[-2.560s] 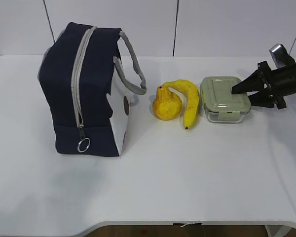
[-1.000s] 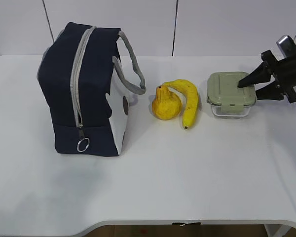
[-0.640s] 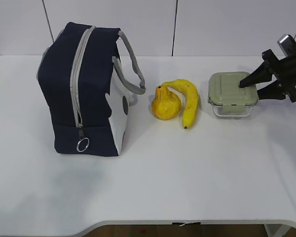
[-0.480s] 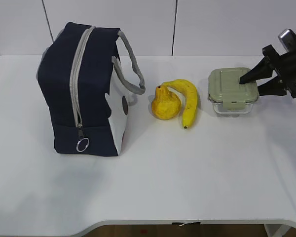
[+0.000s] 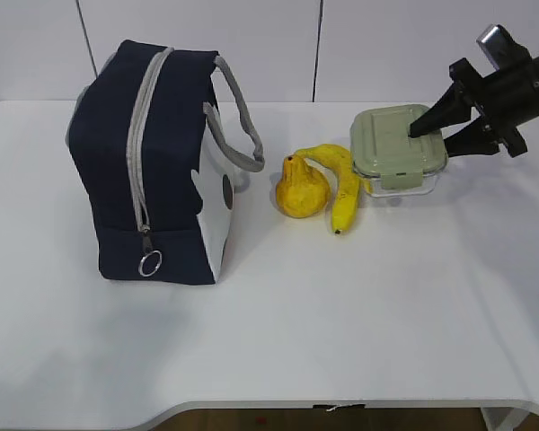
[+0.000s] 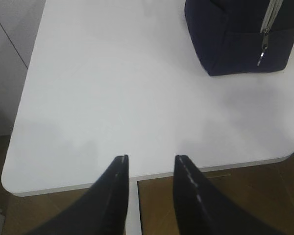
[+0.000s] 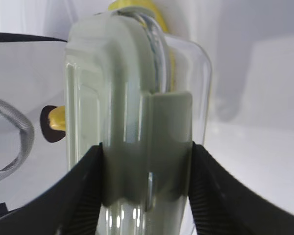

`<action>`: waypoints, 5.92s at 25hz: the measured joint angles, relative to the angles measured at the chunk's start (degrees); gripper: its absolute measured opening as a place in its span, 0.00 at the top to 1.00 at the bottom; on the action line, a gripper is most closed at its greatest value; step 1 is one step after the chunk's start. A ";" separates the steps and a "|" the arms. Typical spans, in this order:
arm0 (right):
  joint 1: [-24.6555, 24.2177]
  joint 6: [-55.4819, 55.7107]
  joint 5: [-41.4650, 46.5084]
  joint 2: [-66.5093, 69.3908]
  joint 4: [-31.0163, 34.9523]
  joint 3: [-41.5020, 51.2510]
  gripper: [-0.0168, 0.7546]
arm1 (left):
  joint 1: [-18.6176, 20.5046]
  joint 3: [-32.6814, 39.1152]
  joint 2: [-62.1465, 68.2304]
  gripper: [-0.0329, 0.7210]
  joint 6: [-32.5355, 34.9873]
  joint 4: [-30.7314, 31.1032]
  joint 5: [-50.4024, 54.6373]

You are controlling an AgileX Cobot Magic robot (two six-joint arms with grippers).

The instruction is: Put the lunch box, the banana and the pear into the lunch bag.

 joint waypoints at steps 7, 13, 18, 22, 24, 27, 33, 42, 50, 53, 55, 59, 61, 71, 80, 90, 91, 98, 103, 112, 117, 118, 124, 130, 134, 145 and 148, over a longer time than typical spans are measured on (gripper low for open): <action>4.09 0.44 0.13 -2.61 1.20 0.08 0.48 | 0.00 -0.76 6.53 0.64 0.00 -1.23 -1.97; 6.55 0.44 0.50 -3.17 8.51 0.08 0.48 | 0.00 -6.21 18.30 0.64 0.00 -7.21 -13.64; 8.17 0.44 0.50 -3.29 15.31 0.08 0.48 | 0.00 -10.09 31.26 0.64 1.92 -10.66 -20.59; 9.67 0.44 0.50 -3.29 17.14 0.08 0.48 | 0.00 -15.14 41.80 0.64 7.83 -16.89 -22.88; 10.31 0.44 0.50 -3.29 18.63 0.08 0.48 | 0.00 -17.99 46.96 0.64 9.27 -18.25 -23.23; 11.29 0.07 0.40 -3.29 21.64 0.08 0.48 | 0.00 -22.44 54.07 0.64 9.91 -19.17 -23.37; 13.58 -0.15 0.05 -3.29 25.48 -1.09 0.48 | 0.00 -29.65 65.08 0.64 11.78 -23.51 -23.09; 16.63 -0.37 0.15 -3.29 25.74 -11.64 0.48 | 0.00 -39.16 79.28 0.60 18.42 -26.90 -22.70; 19.30 -0.60 1.41 -3.29 26.06 -15.26 0.48 | 0.00 -48.60 88.43 0.56 24.02 -36.89 -17.94; 19.30 -0.60 1.53 -3.29 25.42 -15.26 0.48 | 0.00 -50.70 91.53 0.56 24.28 -38.25 -16.29; 19.30 -0.60 1.53 -3.29 24.99 -15.26 0.48 | 0.00 -51.44 92.99 0.53 24.40 -39.01 -15.82; 19.30 -0.60 1.52 -3.29 22.89 -15.26 0.48 | 0.00 -51.60 94.58 0.46 24.50 -40.36 -15.68; 19.30 -0.60 1.52 -3.29 22.09 -15.26 0.48 | 0.00 -51.70 95.82 0.45 24.50 -40.47 -14.79; 19.64 -0.60 1.52 -3.29 23.29 -15.26 0.48 | 0.00 -53.36 98.60 0.92 24.87 -40.55 -11.66; 20.18 -1.55 1.61 -1.67 17.14 -15.38 0.48 | 0.00 -53.95 96.99 0.93 25.20 -45.01 -11.76; 20.07 4.87 1.64 2.87 5.11 -15.38 0.48 | -0.67 -53.95 94.96 0.93 29.67 -49.65 -13.02; 20.22 5.00 1.64 3.35 5.11 -15.38 0.48 | -1.39 -53.95 94.96 0.93 30.51 -50.14 -13.12; 23.11 4.78 1.51 3.51 7.97 -15.38 0.48 | -3.89 -53.95 96.89 0.93 32.66 -51.86 -15.36; 24.43 3.91 1.51 3.61 9.25 -15.38 0.48 | -4.02 -53.95 97.34 0.93 34.13 -52.70 -16.35; 26.42 1.36 -3.54 10.69 12.75 -15.38 0.48 | -4.02 -54.32 101.05 0.93 36.70 -53.64 -18.14; 26.66 0.66 -4.77 13.80 13.25 -15.49 0.48 | -4.02 -54.32 103.80 0.93 37.07 -54.00 -18.38; 26.66 0.25 -5.00 14.18 13.25 -15.49 0.48 | -4.02 -54.32 104.11 0.93 37.07 -54.00 -18.38; 26.66 -1.01 -6.00 14.53 13.25 -15.49 0.48 | -4.05 -54.32 104.73 0.93 37.30 -53.07 -18.38; 26.66 -1.35 -6.72 14.53 11.59 -15.49 0.48 | -4.05 -54.34 106.82 0.93 37.42 -52.10 -18.38; 26.78 -1.35 -6.94 14.55 9.90 -15.49 0.45 | -4.05 -54.34 107.39 0.93 37.42 -51.71 -18.48; 26.87 -1.45 -6.43 14.65 9.08 -15.63 0.40 | -4.05 -54.34 107.39 0.93 37.42 -51.42 -18.93; 26.75 -1.45 -5.20 14.65 9.41 -16.09 0.35 | -4.05 -54.34 107.39 0.93 37.42 -51.43 -18.93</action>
